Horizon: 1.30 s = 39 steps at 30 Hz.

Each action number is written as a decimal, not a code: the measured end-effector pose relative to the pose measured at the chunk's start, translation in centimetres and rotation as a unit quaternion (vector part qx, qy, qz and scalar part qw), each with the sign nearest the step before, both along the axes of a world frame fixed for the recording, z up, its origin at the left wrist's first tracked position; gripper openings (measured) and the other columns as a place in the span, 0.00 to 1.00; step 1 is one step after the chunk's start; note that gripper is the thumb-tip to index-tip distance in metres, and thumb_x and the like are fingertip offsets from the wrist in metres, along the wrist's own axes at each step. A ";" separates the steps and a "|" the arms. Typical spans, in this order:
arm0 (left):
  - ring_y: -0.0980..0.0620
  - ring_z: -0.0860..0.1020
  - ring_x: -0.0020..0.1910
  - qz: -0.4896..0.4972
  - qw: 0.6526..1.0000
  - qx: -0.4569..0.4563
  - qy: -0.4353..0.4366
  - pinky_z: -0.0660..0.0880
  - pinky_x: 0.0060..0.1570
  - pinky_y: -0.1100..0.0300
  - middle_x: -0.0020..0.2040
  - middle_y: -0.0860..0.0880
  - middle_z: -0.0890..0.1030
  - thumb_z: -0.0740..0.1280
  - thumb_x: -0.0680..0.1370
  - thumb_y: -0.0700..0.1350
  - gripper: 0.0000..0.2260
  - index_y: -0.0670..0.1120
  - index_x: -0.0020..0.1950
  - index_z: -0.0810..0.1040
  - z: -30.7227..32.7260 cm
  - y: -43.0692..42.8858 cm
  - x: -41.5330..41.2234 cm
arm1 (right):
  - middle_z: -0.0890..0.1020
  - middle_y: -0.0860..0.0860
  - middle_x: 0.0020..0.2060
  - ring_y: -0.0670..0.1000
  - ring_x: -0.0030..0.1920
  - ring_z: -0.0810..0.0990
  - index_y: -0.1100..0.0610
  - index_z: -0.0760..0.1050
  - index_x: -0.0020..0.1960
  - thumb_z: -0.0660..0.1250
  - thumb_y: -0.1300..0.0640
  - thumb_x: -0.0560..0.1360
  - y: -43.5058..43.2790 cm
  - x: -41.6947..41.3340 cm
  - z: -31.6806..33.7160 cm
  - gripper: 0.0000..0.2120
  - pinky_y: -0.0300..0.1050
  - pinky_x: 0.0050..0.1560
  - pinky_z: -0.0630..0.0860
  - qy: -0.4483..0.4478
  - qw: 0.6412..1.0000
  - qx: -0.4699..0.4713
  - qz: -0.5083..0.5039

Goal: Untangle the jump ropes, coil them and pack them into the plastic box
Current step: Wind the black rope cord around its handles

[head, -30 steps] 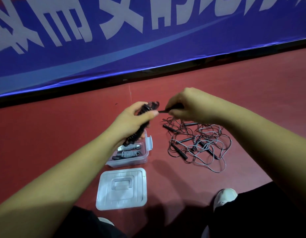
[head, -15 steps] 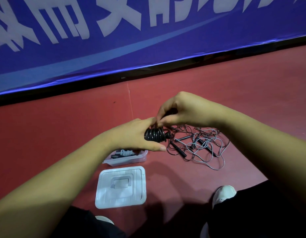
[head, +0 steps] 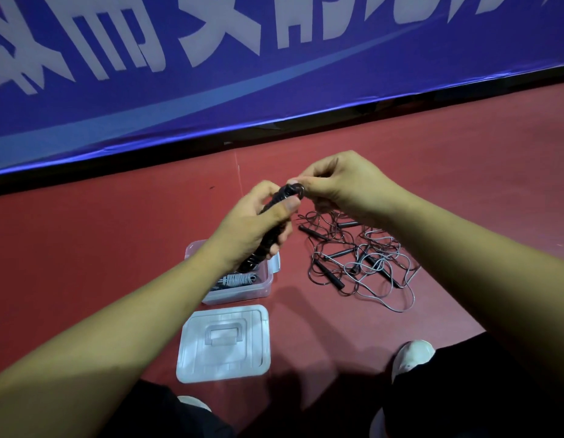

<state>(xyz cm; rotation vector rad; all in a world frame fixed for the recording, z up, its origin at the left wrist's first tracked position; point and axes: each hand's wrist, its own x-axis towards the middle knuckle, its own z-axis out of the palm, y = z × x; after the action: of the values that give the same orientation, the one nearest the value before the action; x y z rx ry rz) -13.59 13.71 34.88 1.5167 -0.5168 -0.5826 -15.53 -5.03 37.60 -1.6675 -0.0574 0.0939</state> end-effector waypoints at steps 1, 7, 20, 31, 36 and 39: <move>0.50 0.69 0.22 0.017 1.000 -0.020 0.002 0.65 0.23 0.64 0.29 0.45 0.75 0.69 0.73 0.55 0.20 0.47 0.57 0.67 -0.1 -0.1 0.0 | 0.69 0.55 0.28 0.48 0.26 0.61 0.71 0.79 0.40 0.71 0.62 0.75 0.2 0.1 -0.2 0.11 0.37 0.26 0.63 0.021 0.999 0.033 -0.005; 0.48 0.72 0.24 0.009 0.991 -0.130 0.031 0.70 0.24 0.62 0.36 0.41 0.77 0.69 0.75 0.52 0.14 0.55 0.59 0.74 -0.1 -0.1 -0.2 | 0.72 0.54 0.25 0.45 0.22 0.64 0.60 0.75 0.29 0.70 0.61 0.74 0.4 0.5 -0.7 0.16 0.36 0.24 0.62 0.121 0.978 0.171 0.004; 0.56 0.69 0.23 -0.052 0.917 -0.249 0.306 0.68 0.20 0.66 0.34 0.51 0.73 0.56 0.78 0.62 0.16 0.53 0.56 0.74 -0.2 -0.1 0.2 | 0.84 0.59 0.38 0.49 0.33 0.79 0.68 0.78 0.55 0.69 0.68 0.74 -0.3 -0.4 0.3 0.10 0.38 0.38 0.78 0.005 0.981 0.196 -0.001; 0.54 0.73 0.24 -0.113 0.875 -0.285 0.373 0.73 0.21 0.64 0.36 0.49 0.76 0.73 0.72 0.57 0.20 0.51 0.59 0.72 -0.8 0.1 0.2 | 0.80 0.54 0.30 0.50 0.29 0.75 0.63 0.80 0.44 0.72 0.63 0.73 -0.2 -0.6 1.1 0.03 0.40 0.33 0.73 -0.064 0.996 0.055 0.023; 0.53 0.76 0.27 -0.129 0.861 -0.301 0.391 0.74 0.22 0.63 0.37 0.48 0.76 0.69 0.76 0.56 0.16 0.48 0.57 0.70 -0.5 0.4 0.7 | 0.82 0.51 0.37 0.49 0.34 0.76 0.61 0.81 0.51 0.70 0.66 0.75 -0.4 -0.5 0.9 0.06 0.41 0.38 0.74 -0.089 0.995 0.023 0.028; 0.53 0.75 0.27 -0.110 0.868 -0.287 0.390 0.73 0.21 0.65 0.36 0.48 0.76 0.63 0.78 0.58 0.16 0.47 0.56 0.71 -0.4 0.1 0.4 | 0.82 0.61 0.49 0.50 0.37 0.77 0.62 0.82 0.51 0.69 0.67 0.76 0.0 -0.4 0.8 0.06 0.42 0.37 0.74 -0.097 0.993 0.063 0.017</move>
<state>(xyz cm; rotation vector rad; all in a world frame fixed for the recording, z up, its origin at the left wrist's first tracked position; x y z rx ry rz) -13.20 13.79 34.49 0.5671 -0.1884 -1.0454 -15.97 -5.00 38.36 -1.5462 -0.2332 -0.0459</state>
